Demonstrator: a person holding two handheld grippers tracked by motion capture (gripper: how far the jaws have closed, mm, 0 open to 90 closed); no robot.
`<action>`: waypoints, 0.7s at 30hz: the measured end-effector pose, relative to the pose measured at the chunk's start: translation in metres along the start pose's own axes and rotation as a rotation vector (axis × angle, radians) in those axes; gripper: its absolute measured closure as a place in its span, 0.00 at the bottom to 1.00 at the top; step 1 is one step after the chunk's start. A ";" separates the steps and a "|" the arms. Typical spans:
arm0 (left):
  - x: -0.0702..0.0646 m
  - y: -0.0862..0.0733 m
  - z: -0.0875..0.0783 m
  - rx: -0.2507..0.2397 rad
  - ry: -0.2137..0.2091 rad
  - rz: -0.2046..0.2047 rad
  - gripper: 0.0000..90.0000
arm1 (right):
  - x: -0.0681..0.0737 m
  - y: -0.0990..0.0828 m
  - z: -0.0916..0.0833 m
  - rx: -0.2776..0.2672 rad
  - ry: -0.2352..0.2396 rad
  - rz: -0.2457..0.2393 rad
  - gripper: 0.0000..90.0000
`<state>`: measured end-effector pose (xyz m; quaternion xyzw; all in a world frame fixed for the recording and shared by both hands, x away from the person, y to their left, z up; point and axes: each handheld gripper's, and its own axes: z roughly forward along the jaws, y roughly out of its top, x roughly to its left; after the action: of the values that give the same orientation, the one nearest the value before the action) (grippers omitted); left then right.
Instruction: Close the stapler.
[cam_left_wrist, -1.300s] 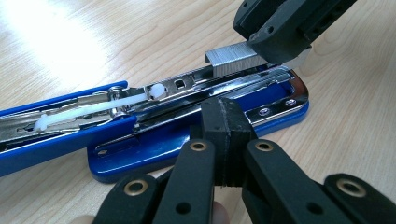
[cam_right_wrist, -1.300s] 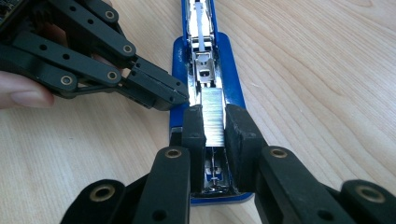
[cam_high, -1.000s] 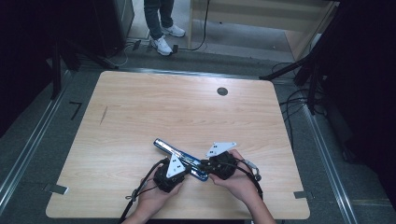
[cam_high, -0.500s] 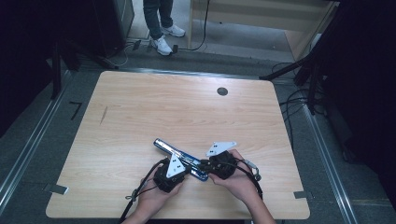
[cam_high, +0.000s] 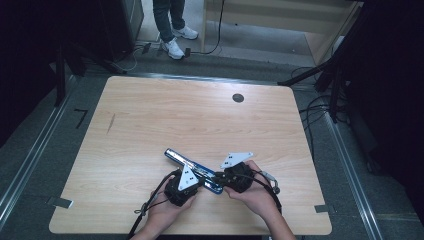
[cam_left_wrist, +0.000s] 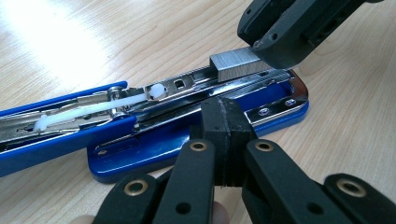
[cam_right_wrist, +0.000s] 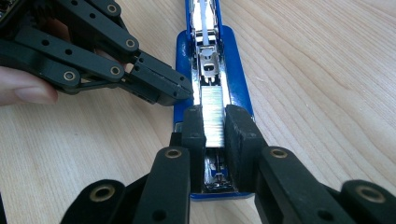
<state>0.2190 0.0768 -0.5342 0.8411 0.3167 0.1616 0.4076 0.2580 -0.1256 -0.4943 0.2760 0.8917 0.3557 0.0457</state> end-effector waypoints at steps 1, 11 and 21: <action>0.000 0.000 0.000 0.000 0.000 0.000 1.00 | 0.000 0.001 0.000 0.002 -0.001 -0.001 0.88; 0.000 0.000 0.000 0.001 0.000 0.002 1.00 | 0.002 0.012 -0.004 0.044 -0.013 -0.002 0.88; 0.000 0.000 0.000 0.000 -0.001 -0.001 1.00 | 0.002 0.014 -0.001 0.077 -0.017 -0.007 0.88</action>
<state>0.2191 0.0769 -0.5342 0.8410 0.3168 0.1611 0.4079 0.2619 -0.1170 -0.4839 0.2773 0.9053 0.3188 0.0442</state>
